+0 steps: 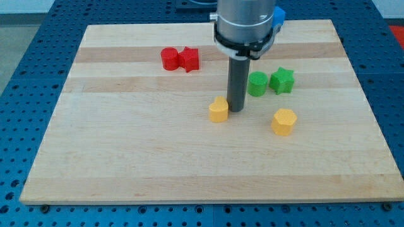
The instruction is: Move the yellow heart vertically below the red circle
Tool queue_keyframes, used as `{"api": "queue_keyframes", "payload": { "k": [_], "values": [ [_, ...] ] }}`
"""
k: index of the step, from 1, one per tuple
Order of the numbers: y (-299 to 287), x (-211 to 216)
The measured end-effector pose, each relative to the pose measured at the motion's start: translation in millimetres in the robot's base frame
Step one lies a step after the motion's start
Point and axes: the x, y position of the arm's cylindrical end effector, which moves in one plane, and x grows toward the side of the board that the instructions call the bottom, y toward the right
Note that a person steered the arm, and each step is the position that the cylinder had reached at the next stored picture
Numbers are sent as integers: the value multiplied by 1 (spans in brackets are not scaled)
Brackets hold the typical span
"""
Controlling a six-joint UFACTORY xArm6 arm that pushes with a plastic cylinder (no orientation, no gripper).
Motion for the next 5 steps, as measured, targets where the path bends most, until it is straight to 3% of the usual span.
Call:
{"api": "queue_keyframes", "payload": {
  "k": [1, 2, 3, 4, 5],
  "values": [
    [-14, 26],
    [-62, 11],
    [-106, -35],
    [-114, -24],
    [-88, 14]
  ]
}}
